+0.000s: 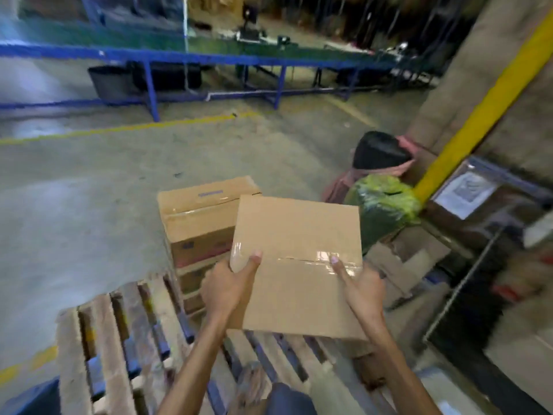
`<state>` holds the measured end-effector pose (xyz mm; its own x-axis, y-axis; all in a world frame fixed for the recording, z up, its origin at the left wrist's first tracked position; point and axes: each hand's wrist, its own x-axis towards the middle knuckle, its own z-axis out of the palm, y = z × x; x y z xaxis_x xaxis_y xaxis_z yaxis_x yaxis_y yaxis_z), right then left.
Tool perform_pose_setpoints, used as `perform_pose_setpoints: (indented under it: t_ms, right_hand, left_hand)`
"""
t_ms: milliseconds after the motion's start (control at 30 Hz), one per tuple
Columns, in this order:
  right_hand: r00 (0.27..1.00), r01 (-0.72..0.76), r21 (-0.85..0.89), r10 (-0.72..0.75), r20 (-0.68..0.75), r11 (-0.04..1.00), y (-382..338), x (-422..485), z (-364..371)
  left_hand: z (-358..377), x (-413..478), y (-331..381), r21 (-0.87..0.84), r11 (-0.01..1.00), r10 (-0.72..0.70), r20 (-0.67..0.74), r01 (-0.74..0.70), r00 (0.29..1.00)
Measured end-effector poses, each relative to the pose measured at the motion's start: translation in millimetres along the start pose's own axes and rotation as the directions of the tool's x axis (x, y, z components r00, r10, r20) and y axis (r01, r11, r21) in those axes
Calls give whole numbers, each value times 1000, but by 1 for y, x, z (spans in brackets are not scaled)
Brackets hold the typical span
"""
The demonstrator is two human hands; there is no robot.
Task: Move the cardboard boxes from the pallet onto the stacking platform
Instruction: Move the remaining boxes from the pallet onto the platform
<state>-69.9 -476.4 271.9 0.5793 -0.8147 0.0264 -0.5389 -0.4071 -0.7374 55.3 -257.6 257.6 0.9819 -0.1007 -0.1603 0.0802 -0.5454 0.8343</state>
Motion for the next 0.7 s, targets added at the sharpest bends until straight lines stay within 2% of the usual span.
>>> perform_pose_setpoints:
  t_ms: [167, 233, 367, 467, 533, 700]
  right_hand:
    - [941, -33, -57, 11, -339, 998, 6, 20, -174]
    - [892, -75, -43, 48, -450, 996, 21, 28, -244]
    - [756, -162, -51, 91, -648, 985, 53, 34, -368]
    - [710, -231, -61, 125, -693, 971, 79, 33, -459]
    - [717, -261, -40, 166, -678, 965, 104, 40, -512]
    - [708, -331, 169, 362, -607, 929, 181, 76, -632]
  left_hand:
    - [68, -41, 161, 12, 955, 292, 127, -296, 948]
    - [103, -64, 222, -56, 919, 392, 212, -390, 895]
    - [166, -118, 328, -173, 841, 541, 293, -513, 788]
    - [221, -166, 396, -233, 741, 662, 406, -629, 630]
    - [255, -190, 435, -223, 703, 681, 485, -675, 549]
    - [365, -246, 518, -246, 654, 681, 603, -715, 416]
